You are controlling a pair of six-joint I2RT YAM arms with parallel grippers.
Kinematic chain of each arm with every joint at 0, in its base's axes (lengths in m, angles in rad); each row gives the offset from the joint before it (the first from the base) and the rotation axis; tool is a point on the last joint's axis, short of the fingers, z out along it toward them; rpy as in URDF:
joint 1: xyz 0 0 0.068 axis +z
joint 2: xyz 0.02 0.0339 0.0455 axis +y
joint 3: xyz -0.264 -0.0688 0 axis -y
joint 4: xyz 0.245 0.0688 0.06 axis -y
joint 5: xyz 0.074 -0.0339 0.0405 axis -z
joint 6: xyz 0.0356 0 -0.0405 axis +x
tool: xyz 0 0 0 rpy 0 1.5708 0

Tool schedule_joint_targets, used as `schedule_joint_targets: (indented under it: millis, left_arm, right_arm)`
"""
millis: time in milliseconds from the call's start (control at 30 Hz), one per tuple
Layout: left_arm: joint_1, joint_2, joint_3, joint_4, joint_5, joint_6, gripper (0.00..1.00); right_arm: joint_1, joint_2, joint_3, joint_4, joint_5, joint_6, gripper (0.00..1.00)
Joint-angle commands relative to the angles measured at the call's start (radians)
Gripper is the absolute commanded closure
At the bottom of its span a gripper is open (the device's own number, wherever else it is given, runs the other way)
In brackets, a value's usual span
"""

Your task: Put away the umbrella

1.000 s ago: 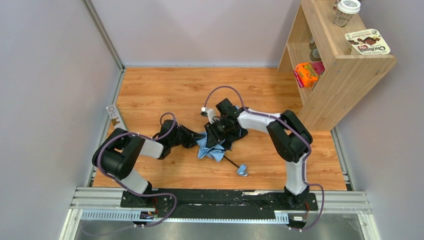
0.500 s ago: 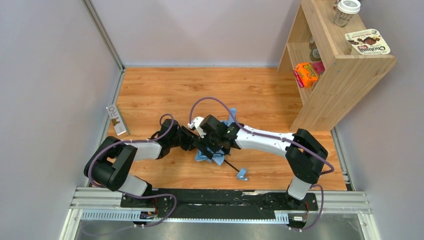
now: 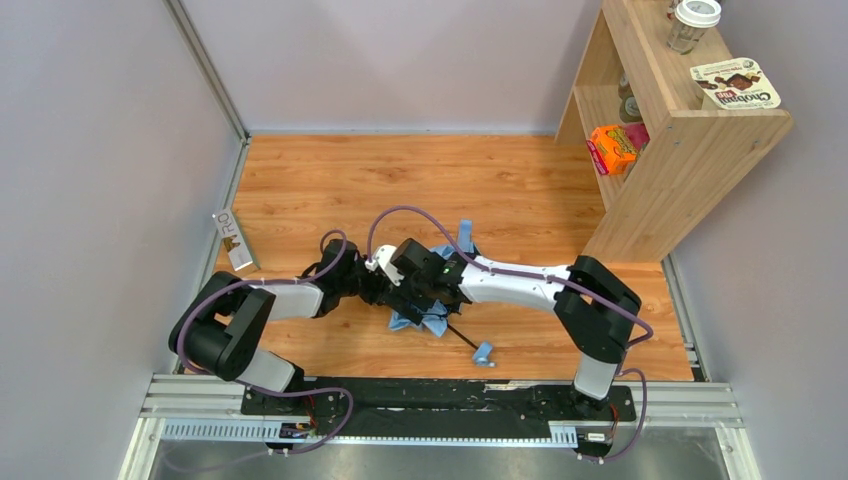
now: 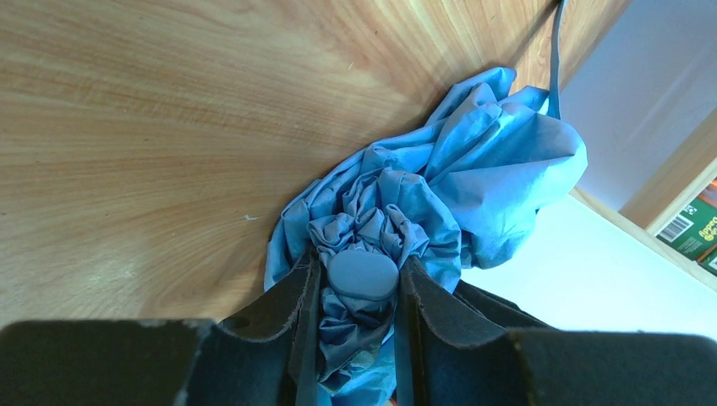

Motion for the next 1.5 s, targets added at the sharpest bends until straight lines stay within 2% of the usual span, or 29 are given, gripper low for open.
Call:
schedule_joint_targets:
  millis: [0, 133, 200, 233, 333, 467, 533, 633, 667, 733, 767, 800, 900, 1033, 1300, 1400, 1467]
  left_arm:
    - [0.007, 0.015, 0.01, 0.0, 0.044, -0.102, 1.0]
    - [0.009, -0.028, 0.008, 0.005, 0.064, -0.134, 1.0]
    - [0.009, -0.074, 0.013, -0.046, 0.063, -0.142, 1.0]
    - [0.009, -0.103, 0.013, -0.058, 0.061, -0.143, 1.0]
    - [0.01, -0.14, 0.025, -0.101, 0.057, -0.139, 1.0]
    - [0.009, -0.118, 0.022, -0.074, 0.054, -0.14, 1.0]
    - [0.009, -0.097, 0.022, -0.051, 0.046, -0.123, 1.0]
    - [0.015, -0.071, 0.022, 0.008, 0.011, -0.032, 0.99]
    - [0.019, -0.068, 0.019, 0.027, 0.011, -0.009, 0.93]
    - [0.021, -0.09, -0.009, 0.099, -0.018, 0.047, 0.53]
    - [0.022, -0.104, -0.013, 0.1, -0.037, 0.094, 0.28]
    - [0.022, -0.138, -0.012, 0.06, -0.046, 0.146, 0.25]
    - [0.025, -0.227, -0.016, -0.073, -0.097, 0.225, 0.24]
    - [0.027, -0.327, -0.059, -0.092, -0.123, 0.22, 0.23]
    - [0.018, -0.239, -0.029, -0.156, -0.06, 0.029, 0.22]
    - [0.001, -0.279, -0.053, -0.18, -0.116, -0.054, 0.22]
    - [-0.021, -0.29, -0.071, -0.138, -0.162, -0.1, 0.21]
  right_arm:
    - [0.03, 0.096, -0.003, -0.038, -0.063, -0.047, 0.18]
    - [0.03, 0.205, 0.021, -0.098, 0.124, -0.027, 0.2]
    - [0.017, 0.25, 0.023, -0.112, 0.138, -0.003, 0.24]
    - [0.007, 0.258, 0.023, -0.113, 0.098, 0.003, 0.3]
    - [-0.032, 0.255, 0.009, -0.089, -0.068, 0.026, 0.6]
    - [-0.081, 0.255, 0.017, -0.089, -0.297, 0.036, 0.84]
    - [-0.11, 0.268, 0.012, -0.081, -0.401, 0.04, 1.0]
    - [-0.17, 0.293, -0.008, -0.054, -0.541, 0.063, 1.0]
    - [-0.187, 0.299, -0.017, -0.041, -0.584, 0.068, 1.0]
    - [-0.228, 0.307, -0.025, -0.014, -0.649, 0.085, 1.0]
    - [-0.243, 0.313, -0.023, -0.015, -0.679, 0.088, 1.0]
    - [-0.259, 0.316, -0.022, -0.011, -0.695, 0.092, 1.0]
    - [-0.283, 0.316, -0.017, 0.006, -0.744, 0.098, 1.0]
    - [-0.309, 0.331, -0.006, 0.014, -0.801, 0.106, 1.0]
    - [-0.345, 0.33, 0.0, 0.003, -0.796, 0.105, 1.0]
    - [-0.346, 0.33, 0.008, -0.001, -0.793, 0.103, 1.0]
    - [-0.346, 0.325, 0.012, -0.001, -0.796, 0.103, 1.0]
